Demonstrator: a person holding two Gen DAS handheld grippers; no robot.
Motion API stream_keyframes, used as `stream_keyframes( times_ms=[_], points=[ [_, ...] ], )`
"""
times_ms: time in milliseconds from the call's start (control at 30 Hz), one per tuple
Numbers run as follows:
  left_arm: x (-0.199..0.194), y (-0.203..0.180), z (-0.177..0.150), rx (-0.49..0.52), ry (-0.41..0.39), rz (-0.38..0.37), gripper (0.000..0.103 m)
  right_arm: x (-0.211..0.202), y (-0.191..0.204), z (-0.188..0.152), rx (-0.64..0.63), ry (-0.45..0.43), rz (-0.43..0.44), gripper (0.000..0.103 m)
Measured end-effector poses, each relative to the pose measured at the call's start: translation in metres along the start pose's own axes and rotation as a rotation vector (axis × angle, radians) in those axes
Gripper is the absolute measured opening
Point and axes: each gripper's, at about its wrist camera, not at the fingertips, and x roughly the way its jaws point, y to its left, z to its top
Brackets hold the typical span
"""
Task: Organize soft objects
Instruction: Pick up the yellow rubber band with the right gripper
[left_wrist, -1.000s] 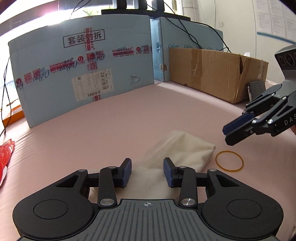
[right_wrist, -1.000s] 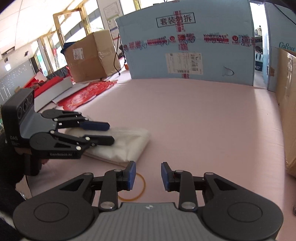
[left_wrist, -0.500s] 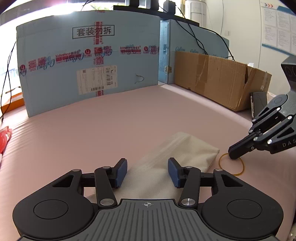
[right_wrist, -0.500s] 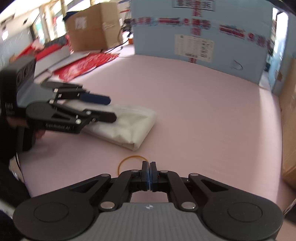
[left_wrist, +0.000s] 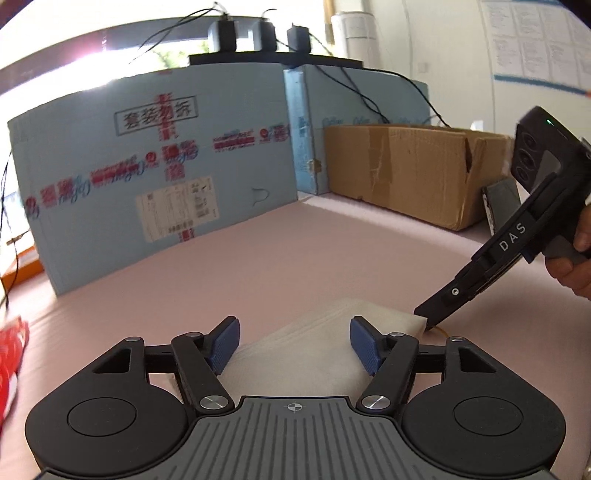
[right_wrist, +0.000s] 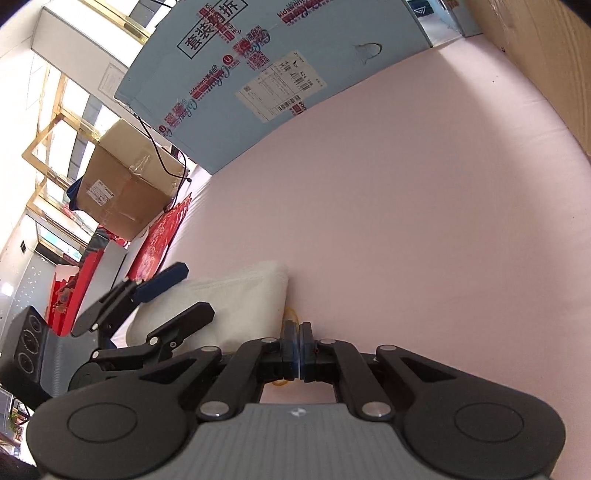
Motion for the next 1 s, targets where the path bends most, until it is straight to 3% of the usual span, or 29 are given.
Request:
stream_keyframes(
  times_ms=[200,333,433,500,567,733,1000],
  points=[
    [0.022,-0.018,0.001,0.16,0.09,-0.048,0.067,-0.004,-0.014,0.0,0.14,-0.032,0.095,0.001],
    [0.024,-0.018,-0.003,0.141,0.088,-0.049,0.067,0.0,-0.025,0.001,0.226,-0.022,0.159,0.007],
    [0.025,-0.016,-0.005,0.118,0.088,-0.055,0.067,0.004,-0.024,0.001,0.224,0.005,0.157,0.018],
    [0.025,-0.012,-0.006,0.095,0.086,-0.065,0.067,0.005,-0.025,0.002,0.23,0.0,0.164,0.017],
    [0.026,-0.006,-0.009,0.036,0.085,-0.097,0.065,0.005,-0.025,0.004,0.237,-0.007,0.175,0.005],
    [0.03,0.013,-0.017,-0.112,0.095,-0.189,0.065,0.01,-0.022,0.009,0.275,-0.008,0.231,0.003],
    [0.032,0.013,-0.018,-0.113,0.095,-0.213,0.065,0.039,-0.035,0.014,0.466,-0.011,0.281,0.002]
  ],
)
